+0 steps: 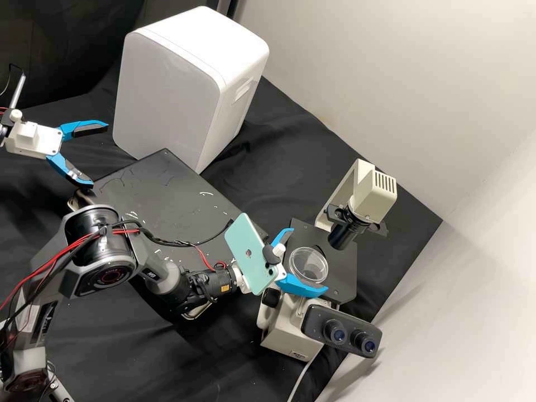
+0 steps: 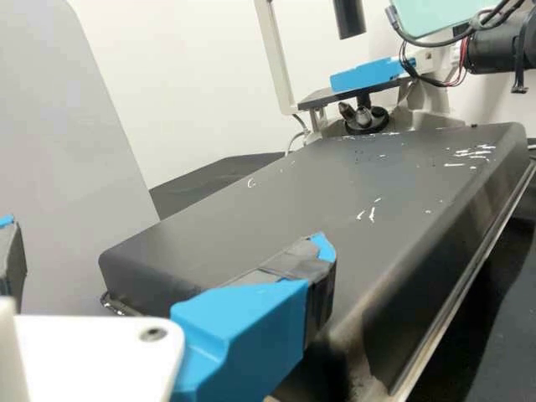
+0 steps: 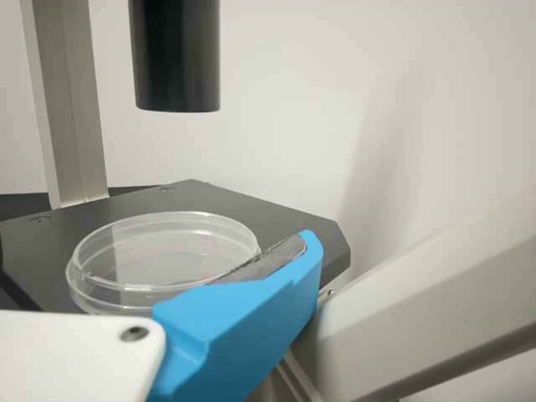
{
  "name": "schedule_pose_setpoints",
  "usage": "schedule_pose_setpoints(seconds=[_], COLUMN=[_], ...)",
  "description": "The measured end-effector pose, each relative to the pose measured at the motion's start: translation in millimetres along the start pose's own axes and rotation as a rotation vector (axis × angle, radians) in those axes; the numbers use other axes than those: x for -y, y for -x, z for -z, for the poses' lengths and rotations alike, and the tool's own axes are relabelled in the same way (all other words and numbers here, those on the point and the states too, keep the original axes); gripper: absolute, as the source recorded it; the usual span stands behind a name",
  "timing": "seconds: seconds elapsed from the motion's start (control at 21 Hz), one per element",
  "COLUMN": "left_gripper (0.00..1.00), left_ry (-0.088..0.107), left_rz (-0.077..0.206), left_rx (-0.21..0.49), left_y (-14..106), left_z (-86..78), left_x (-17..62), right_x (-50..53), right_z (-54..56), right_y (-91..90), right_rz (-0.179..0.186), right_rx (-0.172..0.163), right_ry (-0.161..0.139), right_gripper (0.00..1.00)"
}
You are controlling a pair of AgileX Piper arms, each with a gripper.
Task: Place the petri dish on the bench
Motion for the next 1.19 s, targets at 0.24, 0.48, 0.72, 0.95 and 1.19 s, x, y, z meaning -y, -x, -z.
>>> schedule_pose_setpoints(seconds=[0.24,0.48,0.72,0.95,1.19], left_gripper=[1.0,1.0,1.0,1.0,1.0], left_ry=[0.0,0.0,0.0,0.0,0.0], left_rz=[0.0,0.0,0.0,0.0,0.0], left_rx=[0.0,0.0,0.0,0.0,0.0], left_y=[0.0,0.0,0.0,0.0,0.0], left_z=[0.0,0.0,0.0,0.0,0.0], left_x=[0.0,0.0,0.0,0.0,0.0], right_x=[2.2,2.0,1.6,2.8,2.8], right_z=[-1.8,-4.3,-3.9,-5.0,-5.0], right_y=[-1.8,-9.9,-10.4,-12.6,-12.6], right_rz=[-0.001,-0.008,-0.009,-0.005,-0.005], right_rx=[-0.006,-0.006,-0.007,-0.003,-0.003], right_ry=[0.002,0.003,0.003,0.003,0.003], right_gripper=[1.0,1.0,1.0,1.0,0.0])
